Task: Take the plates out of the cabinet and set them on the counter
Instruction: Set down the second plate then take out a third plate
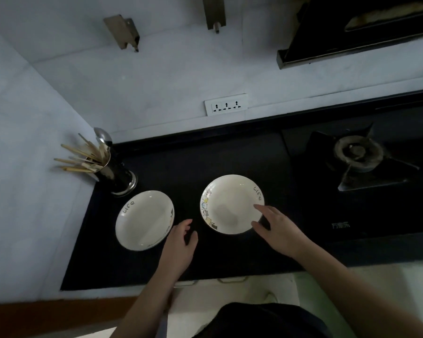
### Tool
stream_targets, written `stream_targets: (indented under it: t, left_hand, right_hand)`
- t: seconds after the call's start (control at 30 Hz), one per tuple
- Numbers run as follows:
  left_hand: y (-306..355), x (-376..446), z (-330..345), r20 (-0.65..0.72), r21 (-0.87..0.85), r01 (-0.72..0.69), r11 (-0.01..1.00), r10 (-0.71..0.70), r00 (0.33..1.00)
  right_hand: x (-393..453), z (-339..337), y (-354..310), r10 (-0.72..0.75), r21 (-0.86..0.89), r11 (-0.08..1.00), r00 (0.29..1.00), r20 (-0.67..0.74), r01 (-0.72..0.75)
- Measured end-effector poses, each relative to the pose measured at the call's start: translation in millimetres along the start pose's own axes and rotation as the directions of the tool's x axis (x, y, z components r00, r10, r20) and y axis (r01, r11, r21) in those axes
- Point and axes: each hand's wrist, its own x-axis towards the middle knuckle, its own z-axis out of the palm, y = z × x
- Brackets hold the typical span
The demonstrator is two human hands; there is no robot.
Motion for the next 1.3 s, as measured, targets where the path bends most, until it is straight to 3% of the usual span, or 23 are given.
stream_targets:
  t: [0.13, 0.23, 0.33, 0.53, 0.73, 1.0, 1.3]
  left_hand:
    - [-10.5, -10.7, -10.0, -0.026, 0.168, -0.176, 0.970, 0.183, 0.983]
    - [-24.6, -24.2, -20.6, 0.007, 0.422, -0.304, 0.854, 0.332, 0.943]
    - [-43.5, -40.9, -40.4, 0.057, 0.535, -0.379, 0.755, 0.415, 0.908]
    - [-61.3, -75.4, -65.0, 0.168, 0.545, -0.510, 0.665, 0.509, 0.844]
    - [-34.3, -108.5, -35.0, 0.289, 0.477, -0.703, 0.528, 0.661, 0.692]
    - [41.6, -170.7, 37.0, 0.491, 0.378, -0.883, 0.278, 0.749, 0.445]
    - [120.7, -293.6, 151.7, 0.668, 0.213, -0.977, 0.011, 0.729, 0.153]
  right_hand:
    - [-32.5, 6.8, -14.4, -0.084, 0.006, 0.996, 0.996, 0.009, 0.084]
    - [-57.7, 15.8, -29.1, -0.080, -0.062, 0.995, 0.996, -0.046, 0.077]
    - [-83.6, 30.9, -43.6, -0.093, -0.153, 0.985, 0.988, -0.121, 0.074]
    - [-157.1, 70.0, -63.2, -0.031, -0.361, 0.931, 0.970, -0.239, -0.059]
    - [-242.3, 73.8, -53.2, 0.106, -0.402, 0.877, 0.923, -0.371, -0.262]
    - [-367.8, 51.5, -2.2, 0.291, -0.237, 0.832, 0.758, -0.583, -0.502]
    - [-530.1, 51.4, 66.5, 0.516, -0.004, 0.694, 0.501, -0.695, -0.720]
